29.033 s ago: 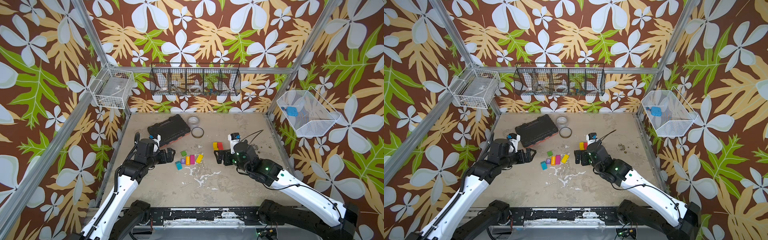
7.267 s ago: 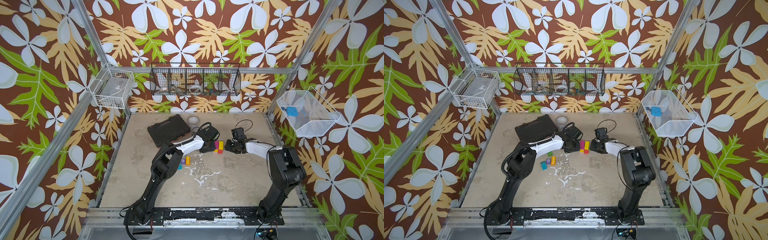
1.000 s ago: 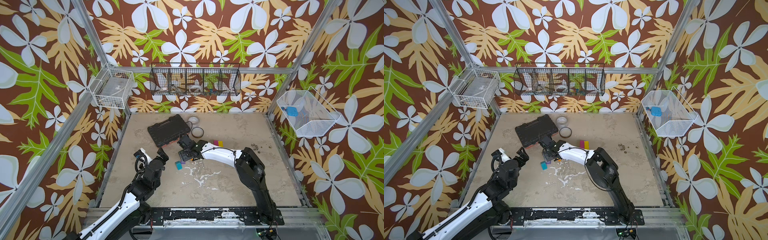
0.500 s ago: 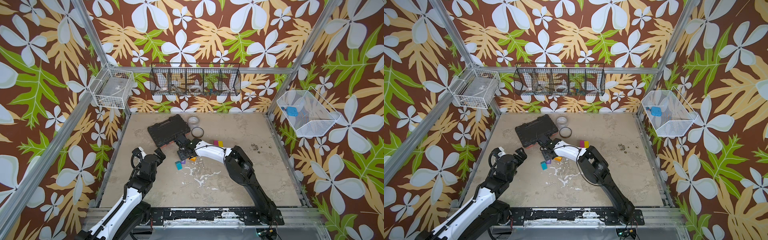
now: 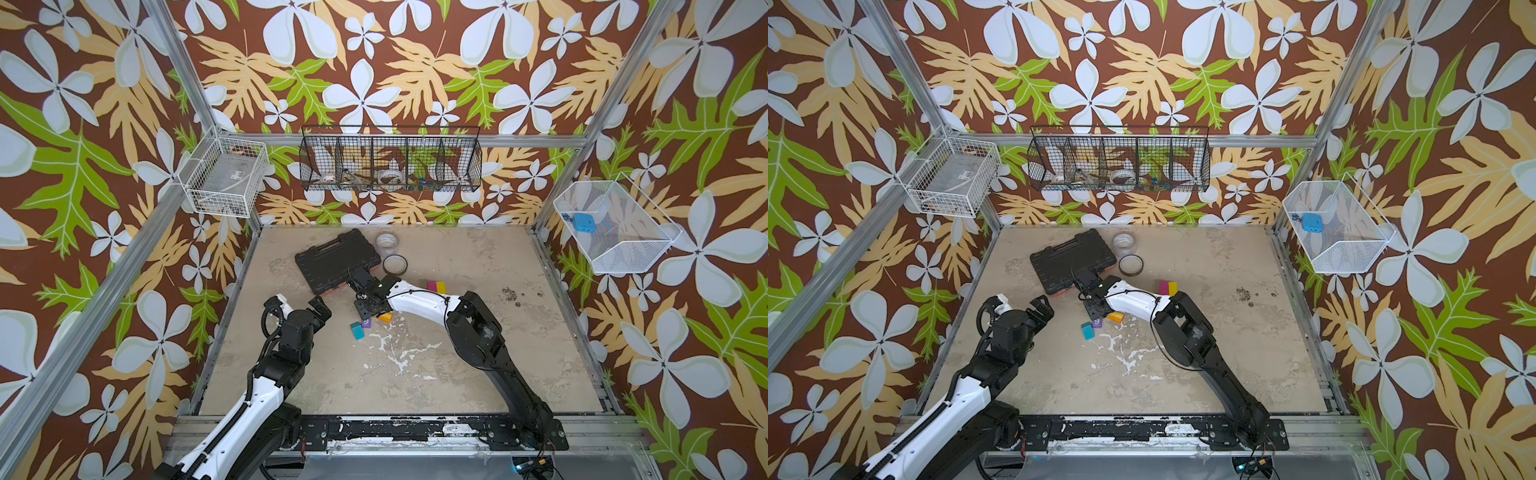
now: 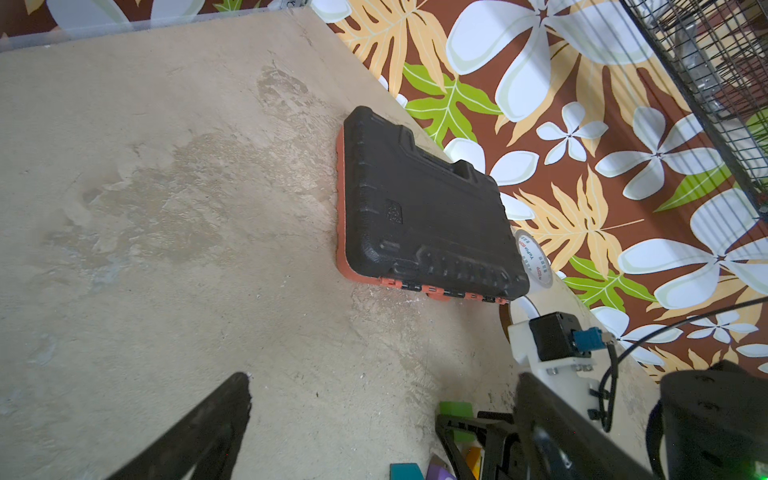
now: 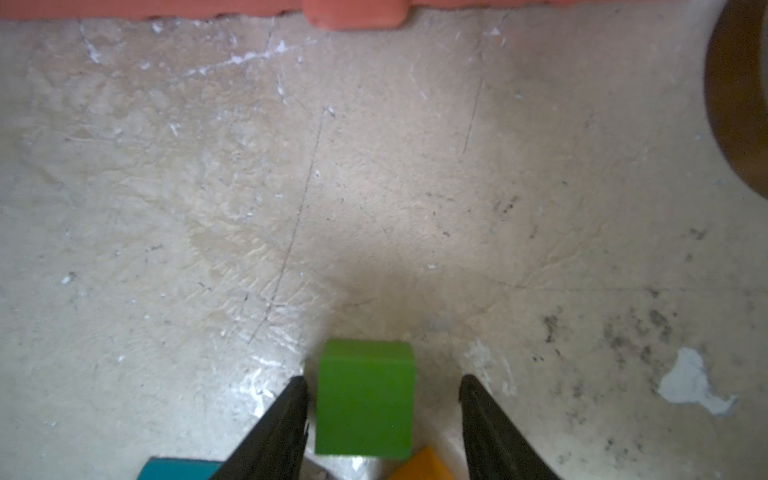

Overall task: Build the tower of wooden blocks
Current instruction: 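Lower the right gripper onto the green cube and close it, then lift the green cube and carry it with the right gripper to the cluster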

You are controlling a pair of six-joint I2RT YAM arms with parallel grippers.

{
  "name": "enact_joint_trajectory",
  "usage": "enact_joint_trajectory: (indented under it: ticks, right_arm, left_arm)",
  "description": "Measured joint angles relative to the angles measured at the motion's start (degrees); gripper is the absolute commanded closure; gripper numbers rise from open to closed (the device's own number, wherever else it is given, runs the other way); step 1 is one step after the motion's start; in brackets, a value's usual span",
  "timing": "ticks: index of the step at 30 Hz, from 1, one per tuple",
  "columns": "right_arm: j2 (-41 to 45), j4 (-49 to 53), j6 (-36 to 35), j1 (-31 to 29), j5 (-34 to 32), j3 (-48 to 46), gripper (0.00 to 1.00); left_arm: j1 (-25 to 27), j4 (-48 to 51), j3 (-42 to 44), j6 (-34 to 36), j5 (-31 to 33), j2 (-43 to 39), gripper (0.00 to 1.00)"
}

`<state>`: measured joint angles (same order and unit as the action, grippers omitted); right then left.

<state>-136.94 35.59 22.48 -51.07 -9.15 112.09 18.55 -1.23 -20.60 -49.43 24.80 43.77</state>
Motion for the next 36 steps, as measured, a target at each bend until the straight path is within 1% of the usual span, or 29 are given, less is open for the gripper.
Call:
enact_joint_trajectory:
  ticks: [2, 4, 5, 13, 17, 22, 26, 30, 36]
  right_arm:
    - [-0.4, 0.0, 0.0, 0.0, 0.1, 0.6, 0.48]
    - [-0.5, 0.0, 0.0, 0.0, 0.3, 0.8, 0.55]
    - [-0.5, 0.0, 0.0, 0.0, 0.3, 0.8, 0.57]
    - [0.2, 0.4, 0.2, 0.0, 0.2, 0.2, 0.7]
    - [2.7, 1.2, 0.9, 0.0, 0.0, -0.6, 0.73]
    - [9.0, 1.2, 1.2, 0.0, -0.3, -2.6, 0.74]
    - [13.9, 1.2, 1.3, 1.2, -0.5, -4.1, 0.77]
    - [19.5, 0.7, 1.6, 3.9, -1.7, -7.7, 0.77]
    - [27.4, -1.2, 3.0, 10.3, -1.8, -17.5, 0.79]
  left_arm:
    - [0.0, 0.0, 0.0, 0.0, 0.0, 0.0, 0.0]
    - [0.0, 0.0, 0.0, 0.0, 0.0, 0.0, 0.0]
    - [0.0, 0.0, 0.0, 0.0, 0.0, 0.0, 0.0]
    - [0.0, -0.3, 0.1, 0.0, -0.2, 0.1, 0.0]
    - [0.0, -1.2, 0.7, 0.0, -1.3, 0.5, 0.0]
    - [0.0, -2.0, 0.8, 0.2, -2.4, 0.5, 0.0]
    - [0.0, -2.4, 0.8, 0.2, -2.8, 0.3, 0.0]
    - [0.0, -2.4, 0.8, 0.3, -2.8, -0.1, 0.0]
    - [0.0, -2.4, 0.8, 0.4, -2.8, -0.3, 0.0]
